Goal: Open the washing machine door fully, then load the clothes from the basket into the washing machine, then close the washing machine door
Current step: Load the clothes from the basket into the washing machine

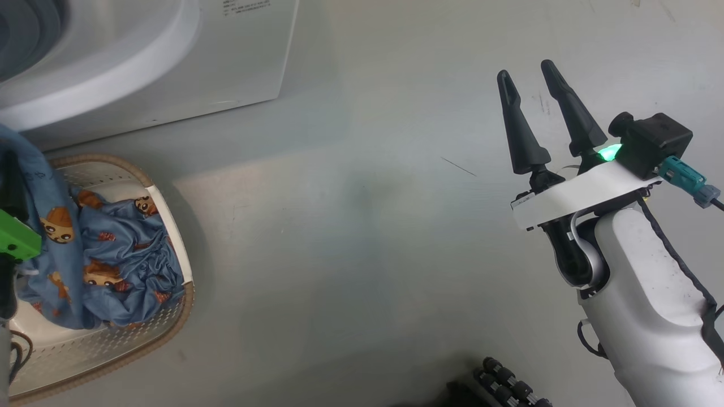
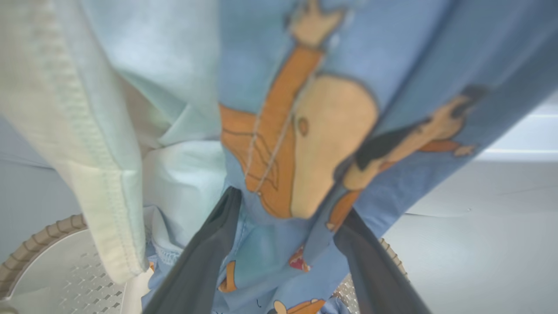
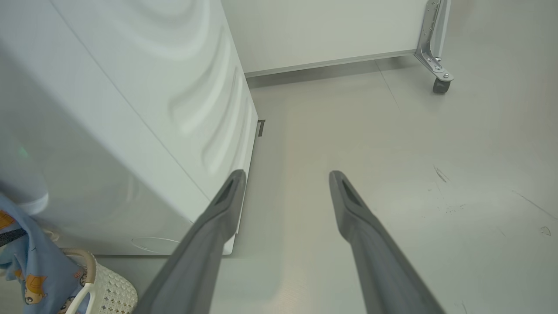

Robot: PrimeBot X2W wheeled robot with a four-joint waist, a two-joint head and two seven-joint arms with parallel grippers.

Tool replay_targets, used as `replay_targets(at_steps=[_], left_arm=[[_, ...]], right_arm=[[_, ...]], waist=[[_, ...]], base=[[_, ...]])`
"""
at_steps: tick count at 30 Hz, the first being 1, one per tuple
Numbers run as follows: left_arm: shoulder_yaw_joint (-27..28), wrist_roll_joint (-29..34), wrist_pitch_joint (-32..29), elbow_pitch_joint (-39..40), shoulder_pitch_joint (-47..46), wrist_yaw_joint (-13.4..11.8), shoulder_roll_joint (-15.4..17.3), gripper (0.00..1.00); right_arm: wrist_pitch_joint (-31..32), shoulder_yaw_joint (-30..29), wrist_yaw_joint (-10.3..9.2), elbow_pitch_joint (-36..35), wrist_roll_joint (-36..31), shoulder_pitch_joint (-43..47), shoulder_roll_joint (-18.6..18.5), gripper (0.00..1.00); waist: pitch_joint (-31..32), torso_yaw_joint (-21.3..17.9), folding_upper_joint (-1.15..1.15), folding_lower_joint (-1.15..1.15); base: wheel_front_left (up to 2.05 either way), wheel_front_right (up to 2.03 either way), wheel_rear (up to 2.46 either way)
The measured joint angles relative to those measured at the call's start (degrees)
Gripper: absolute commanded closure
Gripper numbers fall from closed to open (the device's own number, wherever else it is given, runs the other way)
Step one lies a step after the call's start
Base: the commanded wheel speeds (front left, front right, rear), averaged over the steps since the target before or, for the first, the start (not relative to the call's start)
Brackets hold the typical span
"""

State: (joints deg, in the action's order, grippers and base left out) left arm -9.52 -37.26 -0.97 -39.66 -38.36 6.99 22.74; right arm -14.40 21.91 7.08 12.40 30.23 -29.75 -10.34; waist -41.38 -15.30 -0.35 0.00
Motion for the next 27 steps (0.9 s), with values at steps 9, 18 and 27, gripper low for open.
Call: replay_targets(at_steps=[9,18,27], left_arm=[[-1.85,-0.04,1.98,-1.96,-1.59,0.00,0.67,1.00],[-3.97,-1.80,4.28,-3.82,-1.70,0.00,0.40,1.00],[-6.02,-2.63,8.92,-3.16,-1.46,0.00,0.10,1.00]], right_arm=[[0.00,-0.10,0.00,0.01,-0.01,-0.01,0.46,0.00],[0.00,-0.52,0.00,0.22,-0.46,-0.41,0.89,0.00],[0.00,-0.91,0.00,0.67,-0.57,-0.46,1.00,0.00]], waist=[[-0.54,-0.09,0.00,0.00],[-0.20,0.25,0.00,0.00],[1.64,0.86,0.00,0.00]], base=[[0.00,0.00,0.00],[0.00,0.00,0.00],[0.00,0.00,0.00]])
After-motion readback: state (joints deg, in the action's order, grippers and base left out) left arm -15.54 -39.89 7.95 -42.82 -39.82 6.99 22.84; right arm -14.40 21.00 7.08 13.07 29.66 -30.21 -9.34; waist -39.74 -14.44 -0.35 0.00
